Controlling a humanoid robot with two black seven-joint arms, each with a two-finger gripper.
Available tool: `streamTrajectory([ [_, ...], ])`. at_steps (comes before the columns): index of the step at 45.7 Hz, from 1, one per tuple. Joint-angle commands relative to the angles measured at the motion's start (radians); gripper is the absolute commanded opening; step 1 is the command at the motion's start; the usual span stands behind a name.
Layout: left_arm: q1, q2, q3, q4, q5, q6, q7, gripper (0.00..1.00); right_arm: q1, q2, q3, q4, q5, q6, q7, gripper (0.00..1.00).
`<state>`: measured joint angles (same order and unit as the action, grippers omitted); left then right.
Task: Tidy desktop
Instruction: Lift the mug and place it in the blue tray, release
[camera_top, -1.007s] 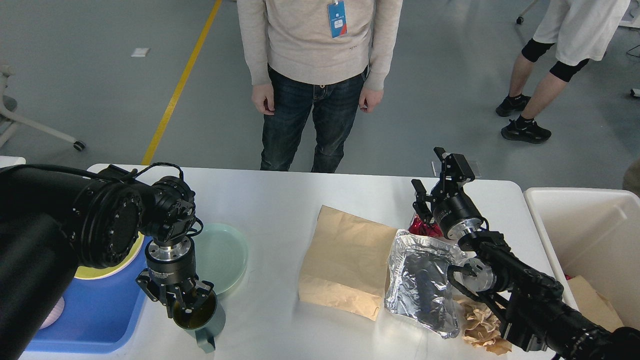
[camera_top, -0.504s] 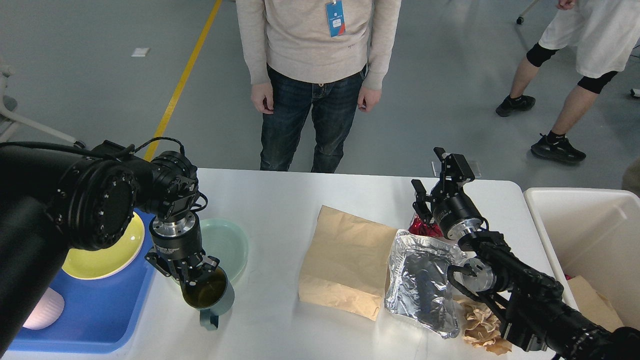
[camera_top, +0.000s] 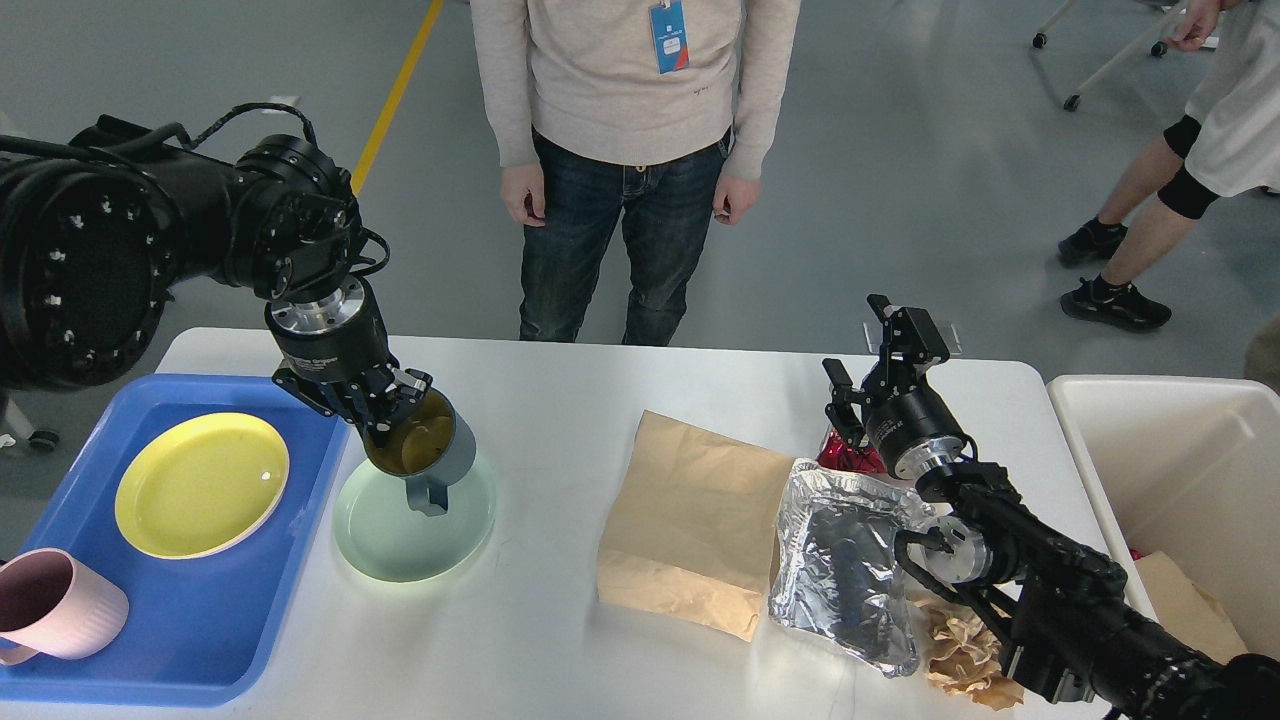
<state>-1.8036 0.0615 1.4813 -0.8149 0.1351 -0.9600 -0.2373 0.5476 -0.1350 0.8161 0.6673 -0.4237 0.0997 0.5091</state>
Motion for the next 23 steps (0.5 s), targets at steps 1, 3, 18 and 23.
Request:
streamTrajectory([
  [1,0.023,0.035,0.014,-0.003,0.006,0.000,0.001,0.00,0.000,0.000,0.000,0.000,-0.001,0.000,0.000,1.00],
  [3,0.046,0.060,0.023,0.002,0.006,0.000,0.000,0.00,0.000,0.000,0.000,0.000,0.000,0.000,0.000,1.00],
  [18,0.247,0.270,0.036,0.083,0.004,0.000,0.000,0.00,0.000,0.000,0.000,0.000,-0.001,0.000,0.000,1.00],
  [23,0.283,0.291,0.083,0.086,0.004,0.000,-0.005,0.00,0.000,0.000,0.000,0.000,0.000,0.000,0.000,1.00],
])
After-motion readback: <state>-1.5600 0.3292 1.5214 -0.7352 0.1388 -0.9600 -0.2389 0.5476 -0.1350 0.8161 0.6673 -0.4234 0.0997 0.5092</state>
